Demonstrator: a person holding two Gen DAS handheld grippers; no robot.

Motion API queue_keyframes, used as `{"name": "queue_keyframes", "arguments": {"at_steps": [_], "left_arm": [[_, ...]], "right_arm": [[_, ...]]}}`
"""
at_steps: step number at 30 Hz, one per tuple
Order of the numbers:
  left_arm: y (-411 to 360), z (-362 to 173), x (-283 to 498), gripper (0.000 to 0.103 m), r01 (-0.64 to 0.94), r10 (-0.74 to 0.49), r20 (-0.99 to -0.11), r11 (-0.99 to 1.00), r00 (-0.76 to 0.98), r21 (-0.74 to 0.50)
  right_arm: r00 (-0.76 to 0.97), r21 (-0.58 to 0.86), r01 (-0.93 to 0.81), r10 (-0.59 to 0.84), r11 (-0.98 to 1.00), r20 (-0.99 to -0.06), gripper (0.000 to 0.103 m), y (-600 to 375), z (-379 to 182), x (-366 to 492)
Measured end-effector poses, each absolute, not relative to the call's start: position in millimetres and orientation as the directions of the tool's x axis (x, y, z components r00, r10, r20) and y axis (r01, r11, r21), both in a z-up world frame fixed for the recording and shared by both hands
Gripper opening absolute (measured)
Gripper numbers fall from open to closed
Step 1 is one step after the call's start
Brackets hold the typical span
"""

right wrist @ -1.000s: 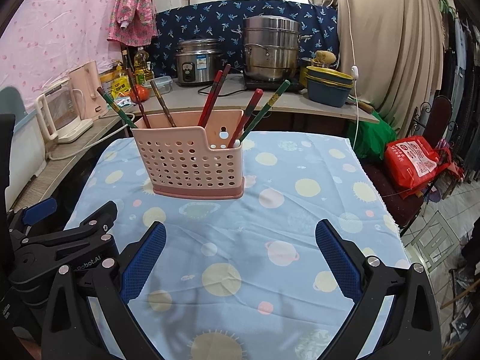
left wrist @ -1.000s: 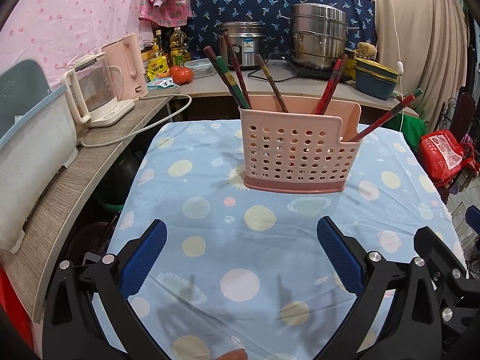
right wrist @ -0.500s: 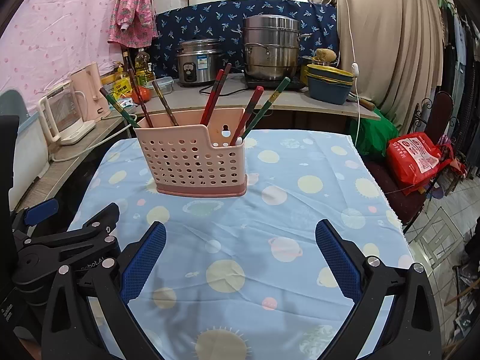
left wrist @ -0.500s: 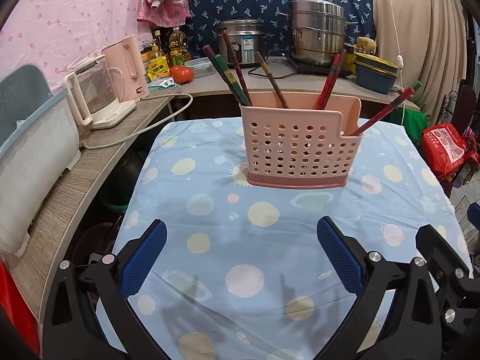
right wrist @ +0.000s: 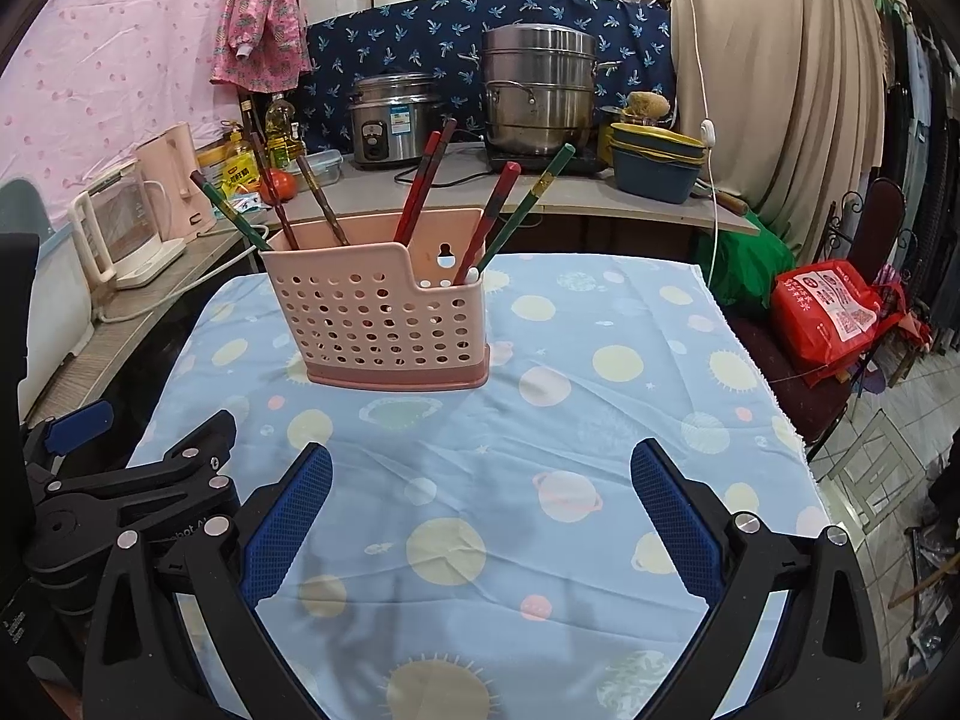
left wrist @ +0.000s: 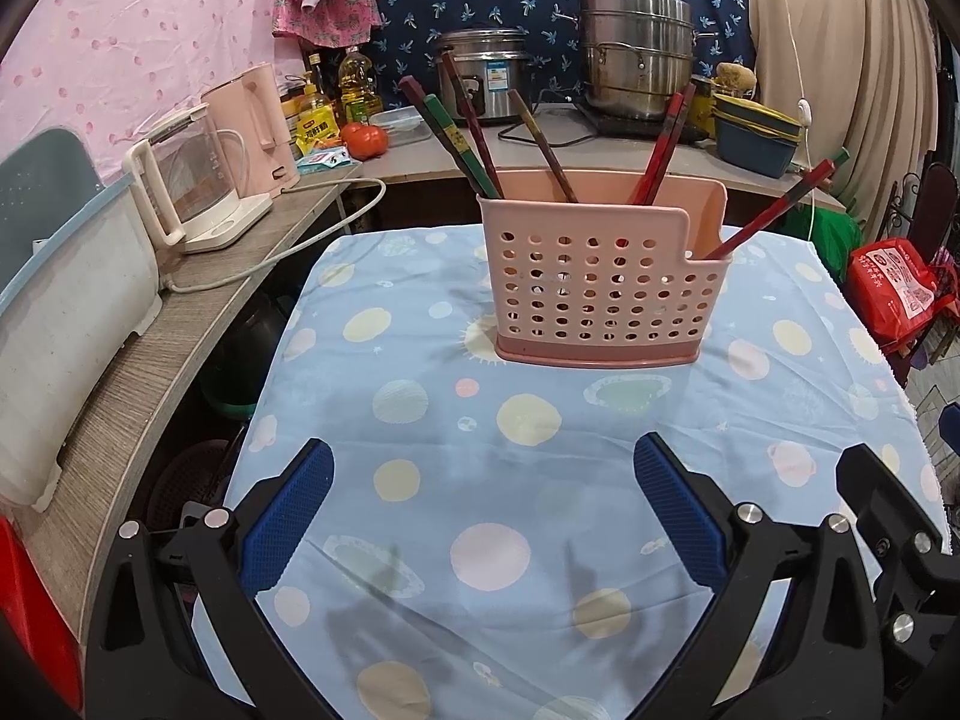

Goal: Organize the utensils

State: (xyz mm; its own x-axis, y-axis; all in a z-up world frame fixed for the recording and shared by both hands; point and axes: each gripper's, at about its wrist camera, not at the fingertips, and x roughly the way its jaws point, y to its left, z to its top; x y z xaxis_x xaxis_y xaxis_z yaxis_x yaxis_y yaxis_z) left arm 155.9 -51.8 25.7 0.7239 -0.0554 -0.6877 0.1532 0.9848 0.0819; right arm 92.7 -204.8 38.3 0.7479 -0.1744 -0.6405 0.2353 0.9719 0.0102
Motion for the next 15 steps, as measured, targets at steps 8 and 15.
{"name": "queue_keyframes", "arguments": {"at_steps": [8,15], "left_arm": [[-52.5,23.6,157.1,0.096,0.152,-0.05,-0.694,0.984,0.718,0.087],[-53.1,22.3,156.5,0.096,0.152,-0.044,-0.698,0.984,0.715,0.092]], "right_arm": [[0.742,0.01,0.237,-0.174,0.971,-0.647,0.096,-206.7,35.8,93.9],[0.74,0.01,0.238,-0.175,0.971,-0.649,0.096,-208.0,34.6,94.4]]}}
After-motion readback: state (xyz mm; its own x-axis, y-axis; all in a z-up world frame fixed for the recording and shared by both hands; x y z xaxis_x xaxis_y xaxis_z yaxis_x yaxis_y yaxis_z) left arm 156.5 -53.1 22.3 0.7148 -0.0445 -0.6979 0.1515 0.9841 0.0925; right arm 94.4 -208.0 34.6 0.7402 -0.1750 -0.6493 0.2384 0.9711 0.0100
